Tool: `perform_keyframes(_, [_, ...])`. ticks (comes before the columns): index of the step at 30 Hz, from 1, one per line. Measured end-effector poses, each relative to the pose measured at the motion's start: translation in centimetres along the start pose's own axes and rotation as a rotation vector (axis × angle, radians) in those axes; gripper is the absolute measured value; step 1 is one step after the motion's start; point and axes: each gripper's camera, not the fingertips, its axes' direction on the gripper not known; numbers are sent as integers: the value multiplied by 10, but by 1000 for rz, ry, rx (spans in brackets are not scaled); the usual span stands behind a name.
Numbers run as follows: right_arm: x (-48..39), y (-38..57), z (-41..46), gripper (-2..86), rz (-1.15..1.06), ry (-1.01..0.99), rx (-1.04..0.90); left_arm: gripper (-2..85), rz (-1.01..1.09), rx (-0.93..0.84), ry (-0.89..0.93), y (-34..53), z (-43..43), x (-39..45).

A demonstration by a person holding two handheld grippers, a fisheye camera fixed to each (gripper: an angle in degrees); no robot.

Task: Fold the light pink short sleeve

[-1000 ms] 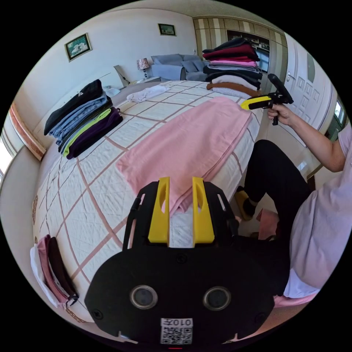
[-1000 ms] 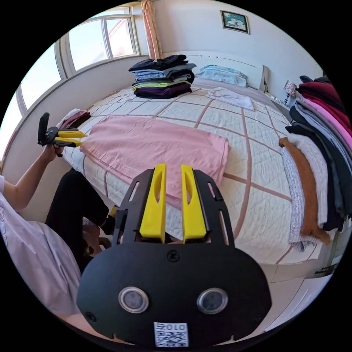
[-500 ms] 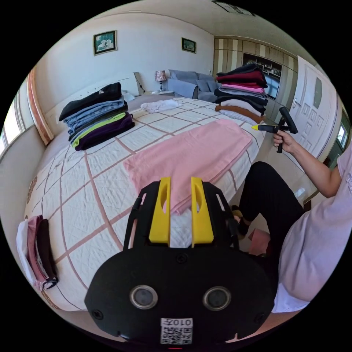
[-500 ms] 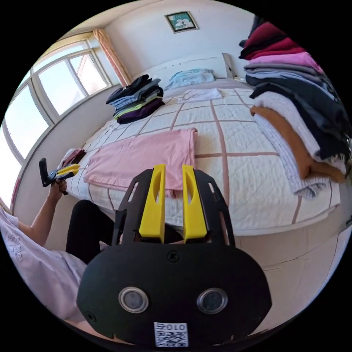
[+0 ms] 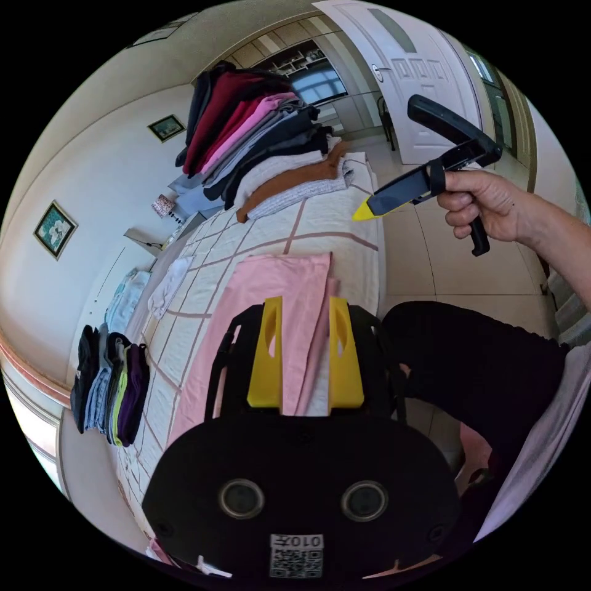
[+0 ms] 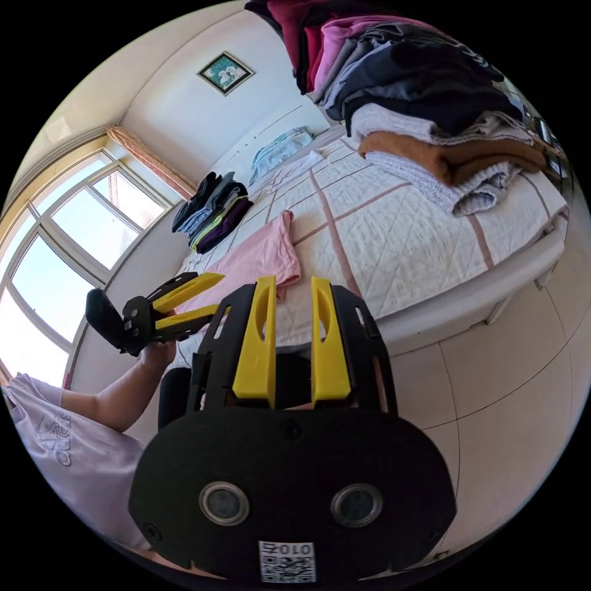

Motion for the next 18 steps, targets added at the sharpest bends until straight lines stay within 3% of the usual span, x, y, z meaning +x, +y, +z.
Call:
perform_keyframes(6, [17, 6, -12, 90, -12, -1, 10, 72, 73, -103, 51, -19, 51, 13])
perform_keyframes(9, [22, 5, -3, 90, -23, -40, -15, 52, -7, -55, 58, -5, 46, -4])
perform_keyframes(11, [22, -2, 7, 92, -43, -76, -44, 44, -150, 8, 150, 11, 38, -33])
perform_keyframes(15, [18, -19, 14, 104, -74, -110, -28, 31, -673, 315, 474, 89, 19, -120])
perform_keyframes(18, [13, -31, 22, 104, -94, -139, -25, 25, -894, 463, 535, 141, 9, -155])
